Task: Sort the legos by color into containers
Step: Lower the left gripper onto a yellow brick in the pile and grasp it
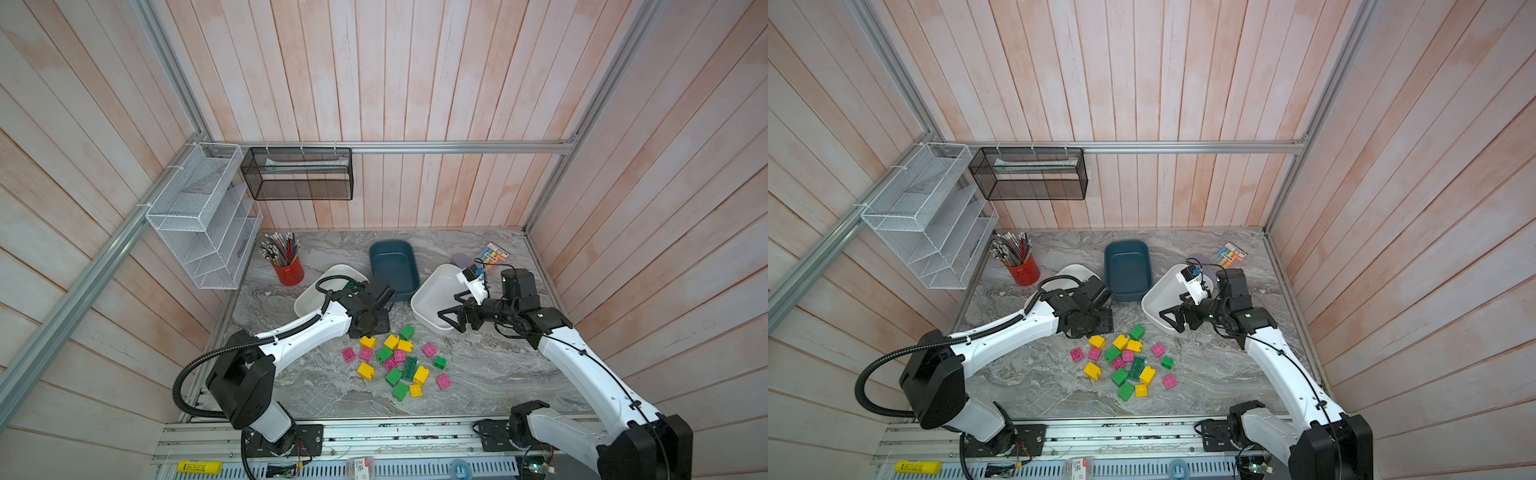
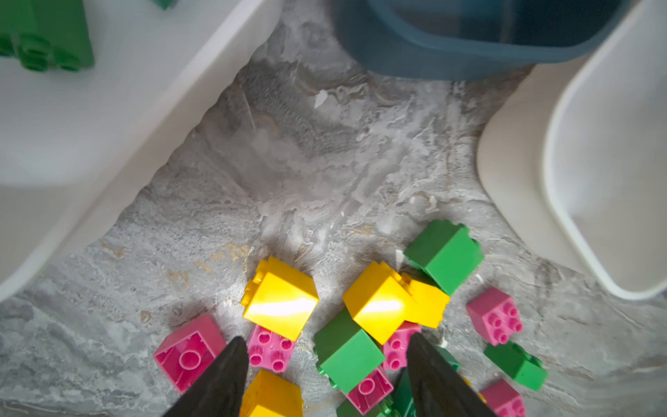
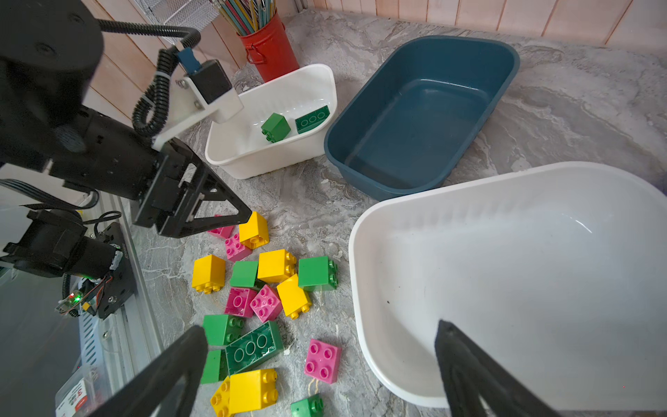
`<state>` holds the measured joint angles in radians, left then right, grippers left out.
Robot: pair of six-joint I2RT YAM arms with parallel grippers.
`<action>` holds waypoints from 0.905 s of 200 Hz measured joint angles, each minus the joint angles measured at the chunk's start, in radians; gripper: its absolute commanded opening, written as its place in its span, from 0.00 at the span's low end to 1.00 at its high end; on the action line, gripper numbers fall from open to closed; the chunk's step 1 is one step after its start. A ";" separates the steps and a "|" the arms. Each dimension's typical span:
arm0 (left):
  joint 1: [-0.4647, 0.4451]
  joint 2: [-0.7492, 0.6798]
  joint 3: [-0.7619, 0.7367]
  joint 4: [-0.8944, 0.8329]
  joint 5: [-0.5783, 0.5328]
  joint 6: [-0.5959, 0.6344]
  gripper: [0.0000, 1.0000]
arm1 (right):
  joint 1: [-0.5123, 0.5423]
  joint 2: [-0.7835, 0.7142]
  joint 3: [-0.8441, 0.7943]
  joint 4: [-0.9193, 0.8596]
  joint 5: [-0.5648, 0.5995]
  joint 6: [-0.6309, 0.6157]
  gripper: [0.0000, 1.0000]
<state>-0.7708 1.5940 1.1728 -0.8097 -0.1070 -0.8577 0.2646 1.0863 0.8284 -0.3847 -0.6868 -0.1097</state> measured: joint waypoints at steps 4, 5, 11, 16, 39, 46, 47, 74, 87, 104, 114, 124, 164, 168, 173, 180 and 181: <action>-0.003 0.005 -0.003 -0.002 -0.005 -0.011 0.73 | 0.000 0.002 0.000 0.000 -0.001 0.000 0.98; -0.004 0.005 -0.004 -0.002 -0.005 -0.016 0.73 | 0.000 0.003 0.000 0.000 -0.001 0.000 0.98; -0.006 0.007 -0.011 -0.001 -0.007 -0.030 0.73 | 0.000 0.006 0.000 0.001 -0.004 -0.002 0.98; -0.008 0.007 -0.021 0.003 -0.008 -0.040 0.73 | 0.000 0.011 0.000 0.001 -0.008 -0.003 0.98; -0.011 0.019 -0.066 0.013 -0.009 -0.079 0.73 | 0.000 0.027 0.000 0.001 -0.016 -0.007 0.98; -0.012 0.030 -0.073 0.014 -0.010 -0.089 0.73 | 0.000 0.031 0.000 0.000 -0.019 -0.009 0.98; -0.012 0.032 -0.074 0.014 -0.010 -0.091 0.73 | 0.000 0.032 0.000 0.000 -0.019 -0.010 0.98; -0.017 0.063 -0.095 0.048 -0.010 -0.132 0.72 | 0.000 0.052 0.000 -0.005 -0.031 -0.018 0.98; -0.018 0.074 -0.101 0.063 -0.010 -0.150 0.72 | 0.000 0.064 0.000 -0.010 -0.035 -0.024 0.98; -0.018 0.096 -0.101 0.084 -0.015 -0.169 0.71 | 0.000 0.079 0.000 -0.014 -0.039 -0.027 0.98; -0.018 0.113 -0.100 0.093 -0.021 -0.180 0.71 | 0.000 0.085 0.000 -0.014 -0.042 -0.029 0.98; -0.018 0.131 -0.100 0.099 -0.027 -0.190 0.71 | 0.000 0.087 0.000 -0.014 -0.045 -0.029 0.98; -0.018 0.172 -0.099 0.109 -0.043 -0.218 0.64 | 0.000 0.087 0.000 -0.012 -0.053 -0.029 0.98; -0.018 0.174 -0.098 0.108 -0.047 -0.220 0.64 | 0.000 0.087 0.000 -0.012 -0.053 -0.029 0.98; -0.018 0.177 -0.095 0.108 -0.051 -0.223 0.62 | 0.000 0.087 0.000 -0.012 -0.053 -0.029 0.98; -0.018 0.182 -0.091 0.108 -0.057 -0.225 0.62 | 0.000 0.087 0.000 -0.012 -0.053 -0.029 0.98; -0.018 0.183 -0.090 0.107 -0.058 -0.224 0.62 | 0.000 0.087 0.000 -0.012 -0.053 -0.029 0.98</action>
<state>-0.7883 1.7767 1.0828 -0.7025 -0.1654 -1.0817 0.2646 1.1736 0.8284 -0.3969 -0.7395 -0.1383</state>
